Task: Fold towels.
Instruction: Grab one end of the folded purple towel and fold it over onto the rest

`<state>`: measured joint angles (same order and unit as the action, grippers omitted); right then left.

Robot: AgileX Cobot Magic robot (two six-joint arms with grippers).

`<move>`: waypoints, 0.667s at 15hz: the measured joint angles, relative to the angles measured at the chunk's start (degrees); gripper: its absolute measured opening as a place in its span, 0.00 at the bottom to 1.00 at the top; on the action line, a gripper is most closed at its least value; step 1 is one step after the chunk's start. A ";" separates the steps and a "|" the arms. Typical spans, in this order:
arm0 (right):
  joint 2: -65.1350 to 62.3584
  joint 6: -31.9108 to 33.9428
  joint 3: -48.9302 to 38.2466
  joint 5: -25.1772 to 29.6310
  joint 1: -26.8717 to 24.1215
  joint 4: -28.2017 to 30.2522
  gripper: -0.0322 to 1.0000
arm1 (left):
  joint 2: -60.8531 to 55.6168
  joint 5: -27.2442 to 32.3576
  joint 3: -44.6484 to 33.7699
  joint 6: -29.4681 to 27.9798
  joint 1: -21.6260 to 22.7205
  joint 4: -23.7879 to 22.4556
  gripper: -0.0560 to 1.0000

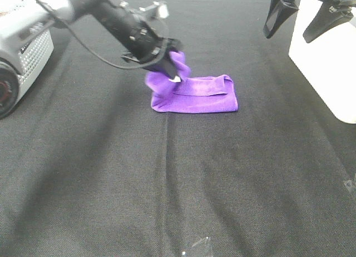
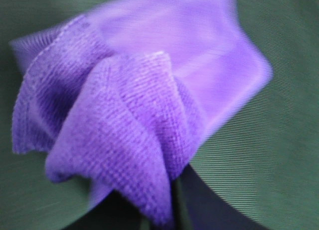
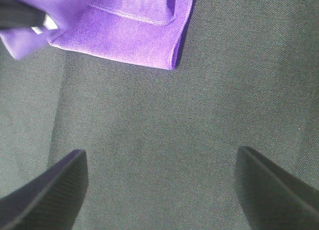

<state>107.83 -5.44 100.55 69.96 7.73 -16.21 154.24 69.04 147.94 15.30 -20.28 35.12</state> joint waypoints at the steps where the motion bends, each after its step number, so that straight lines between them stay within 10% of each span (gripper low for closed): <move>1: -0.06 0.00 0.00 0.00 0.00 0.00 0.78 | 0.23 -1.15 0.00 -0.23 -0.57 0.63 0.10; 10: -4.13 0.00 0.00 0.00 0.00 0.00 0.78 | 3.38 -11.12 0.00 -3.15 -2.69 5.56 0.13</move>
<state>103.71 -5.44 100.55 69.96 7.73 -16.21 157.62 57.93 147.94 12.15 -22.98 40.68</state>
